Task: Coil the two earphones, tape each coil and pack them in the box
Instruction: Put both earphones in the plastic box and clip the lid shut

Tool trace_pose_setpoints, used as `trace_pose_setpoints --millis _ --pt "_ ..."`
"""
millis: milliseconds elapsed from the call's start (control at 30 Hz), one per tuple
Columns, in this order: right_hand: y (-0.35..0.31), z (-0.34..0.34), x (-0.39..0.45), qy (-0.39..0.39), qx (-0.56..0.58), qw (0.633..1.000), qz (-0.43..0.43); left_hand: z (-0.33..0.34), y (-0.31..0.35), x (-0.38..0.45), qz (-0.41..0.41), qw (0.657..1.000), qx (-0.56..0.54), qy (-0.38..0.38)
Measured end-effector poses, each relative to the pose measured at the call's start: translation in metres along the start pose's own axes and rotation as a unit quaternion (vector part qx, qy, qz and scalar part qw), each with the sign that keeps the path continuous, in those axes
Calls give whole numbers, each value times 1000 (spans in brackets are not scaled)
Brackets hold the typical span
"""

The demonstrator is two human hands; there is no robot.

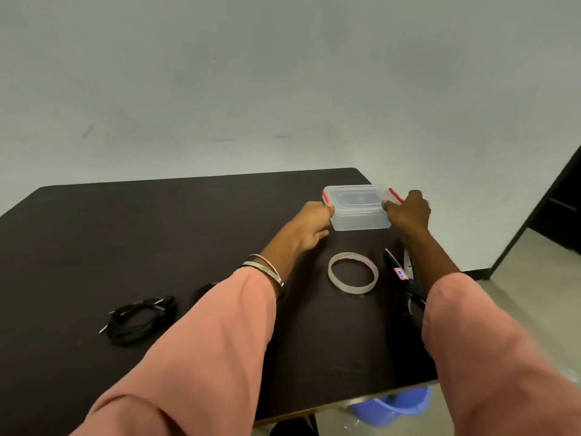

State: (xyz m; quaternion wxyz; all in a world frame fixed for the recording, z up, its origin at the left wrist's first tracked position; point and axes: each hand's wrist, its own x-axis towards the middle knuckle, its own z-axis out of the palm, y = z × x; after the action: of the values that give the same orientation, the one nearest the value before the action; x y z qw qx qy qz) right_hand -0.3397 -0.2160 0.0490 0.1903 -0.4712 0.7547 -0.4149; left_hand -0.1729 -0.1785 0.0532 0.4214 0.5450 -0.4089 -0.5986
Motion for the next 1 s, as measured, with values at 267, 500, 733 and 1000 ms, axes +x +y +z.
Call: trace_pose_setpoints --millis 267,500,733,1000 --pt "-15 4 -16 -1 95 995 10 -17 0 -3 20 997 -62 43" --pt "-54 21 -75 -77 158 984 -40 -93 5 -41 51 979 -110 164" --pt "-83 71 -139 -204 228 952 -28 -186 -7 -96 70 960 -72 260" --pt "-96 118 -197 -281 259 922 -63 -265 -45 -131 98 933 11 346"
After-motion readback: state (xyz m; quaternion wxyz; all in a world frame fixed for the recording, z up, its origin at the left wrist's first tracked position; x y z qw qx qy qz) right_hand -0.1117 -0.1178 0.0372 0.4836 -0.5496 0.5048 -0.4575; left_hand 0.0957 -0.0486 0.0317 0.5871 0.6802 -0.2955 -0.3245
